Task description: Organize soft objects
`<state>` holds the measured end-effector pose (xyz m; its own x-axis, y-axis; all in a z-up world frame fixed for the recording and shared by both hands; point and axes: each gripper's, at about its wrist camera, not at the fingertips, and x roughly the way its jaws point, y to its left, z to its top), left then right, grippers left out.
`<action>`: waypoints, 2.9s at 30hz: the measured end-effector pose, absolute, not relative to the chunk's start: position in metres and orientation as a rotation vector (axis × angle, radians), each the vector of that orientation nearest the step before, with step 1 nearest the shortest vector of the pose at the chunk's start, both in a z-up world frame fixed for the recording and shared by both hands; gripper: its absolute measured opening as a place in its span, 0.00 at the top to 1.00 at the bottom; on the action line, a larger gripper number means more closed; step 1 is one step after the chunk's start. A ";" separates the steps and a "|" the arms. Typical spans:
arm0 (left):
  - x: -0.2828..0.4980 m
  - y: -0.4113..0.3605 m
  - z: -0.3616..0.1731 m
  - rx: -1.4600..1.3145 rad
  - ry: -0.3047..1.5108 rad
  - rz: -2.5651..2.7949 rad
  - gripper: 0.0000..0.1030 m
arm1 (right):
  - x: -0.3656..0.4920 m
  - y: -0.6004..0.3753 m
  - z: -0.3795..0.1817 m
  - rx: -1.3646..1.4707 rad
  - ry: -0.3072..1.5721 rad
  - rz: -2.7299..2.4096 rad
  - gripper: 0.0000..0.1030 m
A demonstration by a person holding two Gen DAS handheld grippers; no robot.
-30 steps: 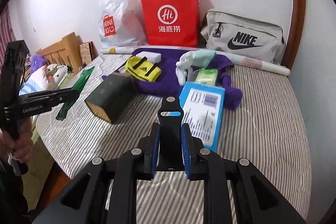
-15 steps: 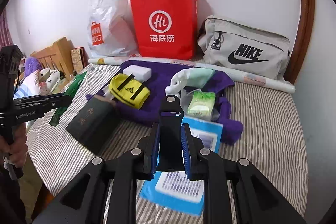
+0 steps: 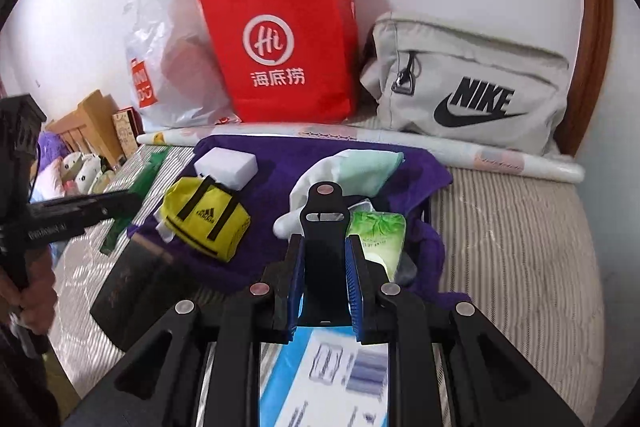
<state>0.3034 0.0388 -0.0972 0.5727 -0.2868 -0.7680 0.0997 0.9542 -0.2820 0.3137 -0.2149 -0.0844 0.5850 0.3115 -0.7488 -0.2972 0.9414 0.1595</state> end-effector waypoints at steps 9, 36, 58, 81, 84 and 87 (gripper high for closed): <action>0.342 0.030 -0.119 -0.239 1.000 -0.267 0.74 | 0.351 -0.212 -0.104 0.024 0.927 0.352 0.80; 0.375 0.027 -0.134 -0.192 1.082 -0.218 0.45 | 0.385 -0.204 -0.138 0.052 1.060 0.379 0.47; 0.217 0.030 -0.061 -0.226 0.982 -0.219 0.33 | 0.250 -0.228 -0.039 0.050 0.979 0.272 0.08; 0.053 -0.023 -0.005 -0.098 0.816 -0.141 0.00 | 0.073 -0.227 0.013 0.002 0.820 0.182 0.00; 0.045 -0.026 -0.002 -0.111 0.798 -0.152 0.00 | 0.064 -0.229 0.014 -0.004 0.819 0.190 0.00; 0.041 -0.028 -0.001 -0.114 0.791 -0.139 0.00 | 0.058 -0.233 0.015 0.005 0.815 0.190 0.00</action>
<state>0.0412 -0.0276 -0.0009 0.6950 -0.1665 -0.6994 0.0811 0.9848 -0.1538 0.0578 -0.2326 0.0154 0.6696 0.1706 -0.7228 -0.1671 0.9829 0.0772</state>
